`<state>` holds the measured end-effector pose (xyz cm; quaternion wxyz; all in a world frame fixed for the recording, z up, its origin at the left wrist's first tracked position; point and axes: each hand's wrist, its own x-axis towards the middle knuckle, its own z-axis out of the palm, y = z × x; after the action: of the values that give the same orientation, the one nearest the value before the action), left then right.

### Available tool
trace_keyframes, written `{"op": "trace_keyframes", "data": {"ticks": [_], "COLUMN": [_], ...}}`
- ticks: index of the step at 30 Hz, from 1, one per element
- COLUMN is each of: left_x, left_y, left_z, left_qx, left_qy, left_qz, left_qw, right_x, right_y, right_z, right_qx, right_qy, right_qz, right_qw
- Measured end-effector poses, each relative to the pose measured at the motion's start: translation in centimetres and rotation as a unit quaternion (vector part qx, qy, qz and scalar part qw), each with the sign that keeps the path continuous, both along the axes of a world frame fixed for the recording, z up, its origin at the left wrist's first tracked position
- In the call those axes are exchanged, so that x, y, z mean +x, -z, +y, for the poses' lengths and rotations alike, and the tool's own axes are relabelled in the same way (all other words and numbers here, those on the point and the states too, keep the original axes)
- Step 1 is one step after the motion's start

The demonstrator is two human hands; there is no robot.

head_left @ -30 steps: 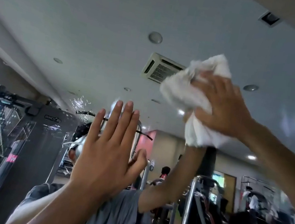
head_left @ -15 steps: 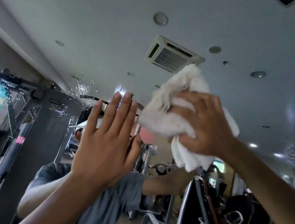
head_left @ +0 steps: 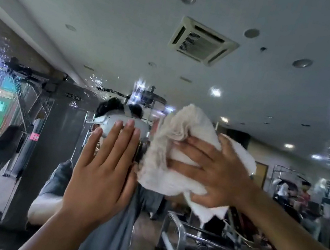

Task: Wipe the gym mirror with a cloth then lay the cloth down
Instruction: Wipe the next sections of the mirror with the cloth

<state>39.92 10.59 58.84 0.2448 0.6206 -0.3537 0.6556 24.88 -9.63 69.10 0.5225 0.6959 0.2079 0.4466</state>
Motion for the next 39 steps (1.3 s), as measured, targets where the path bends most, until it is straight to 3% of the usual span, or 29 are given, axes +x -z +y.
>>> {"op": "trace_keyframes", "data": {"ticks": [1, 3, 6, 8, 11, 14, 17, 19, 22, 24, 25, 28, 31, 34, 36, 39], "left_x": [0.0, -0.2, -0.2, 0.0, 0.1, 0.2, 0.1, -0.2, -0.3, -0.3, -0.3, -0.2, 0.0, 0.0, 0.1, 0.1], "left_y": [0.3, 0.4, 0.2, 0.2, 0.3, 0.4, 0.4, 0.4, 0.4, 0.5, 0.5, 0.2, 1.3, 3.8, 4.6, 4.5], "left_z": [0.0, -0.2, -0.1, 0.0, 0.0, 0.1, 0.2, 0.0, -0.1, 0.0, -0.1, -0.1, 0.0, 0.3, 0.2, 0.0], "left_qx": [-0.001, -0.004, -0.005, -0.004, -0.002, 0.005, -0.002, -0.011, -0.01, -0.011, -0.012, -0.019, -0.01, -0.004, -0.012, -0.019], "left_qy": [-0.007, -0.012, -0.009, -0.012, -0.007, 0.003, -0.004, -0.005, 0.002, 0.006, 0.006, 0.012, 0.015, 0.005, 0.0, -0.001], "left_qz": [0.0, 0.006, 0.007, 0.005, 0.007, 0.007, 0.006, 0.009, 0.018, 0.017, 0.014, 0.008, 0.011, 0.009, 0.007, 0.007], "left_qw": [1.0, 1.0, 1.0, 1.0, 1.0, 1.0, 1.0, 1.0, 1.0, 1.0, 1.0, 1.0, 1.0, 1.0, 1.0, 1.0], "right_x": [-0.6, -1.0, 0.9, 2.7, 3.6, 1.8, -0.7, -1.5, 0.1, 1.9, 2.6, 3.0, 1.0, -1.8, -2.1, 0.4], "right_y": [-1.0, -3.0, -3.4, -1.4, 3.6, 6.7, 4.9, 2.8, 1.2, 1.8, 2.6, 6.2, 9.4, 8.8, 7.1, 5.6], "right_z": [-1.1, -1.5, 1.4, 3.6, 5.0, 3.4, 0.0, -1.1, 0.8, 2.8, 3.6, 4.3, 2.3, -1.4, -1.9, 1.4], "right_qx": [-0.001, 0.104, 0.313, 0.375, 0.322, 0.166, 0.089, 0.16, 0.349, 0.403, 0.405, 0.336, 0.194, 0.105, 0.206, 0.412], "right_qy": [0.012, 0.017, -0.013, -0.016, -0.023, -0.004, 0.037, 0.038, -0.005, -0.009, -0.01, -0.012, 0.009, 0.039, 0.026, -0.013], "right_qz": [0.004, -0.066, -0.24, -0.28, -0.21, -0.096, -0.041, -0.087, -0.234, -0.289, -0.292, -0.229, -0.114, -0.027, -0.088, -0.25], "right_qw": [1.0, 0.992, 0.919, 0.884, 0.923, 0.981, 0.995, 0.983, 0.908, 0.868, 0.866, 0.913, 0.974, 0.993, 0.974, 0.876]}}
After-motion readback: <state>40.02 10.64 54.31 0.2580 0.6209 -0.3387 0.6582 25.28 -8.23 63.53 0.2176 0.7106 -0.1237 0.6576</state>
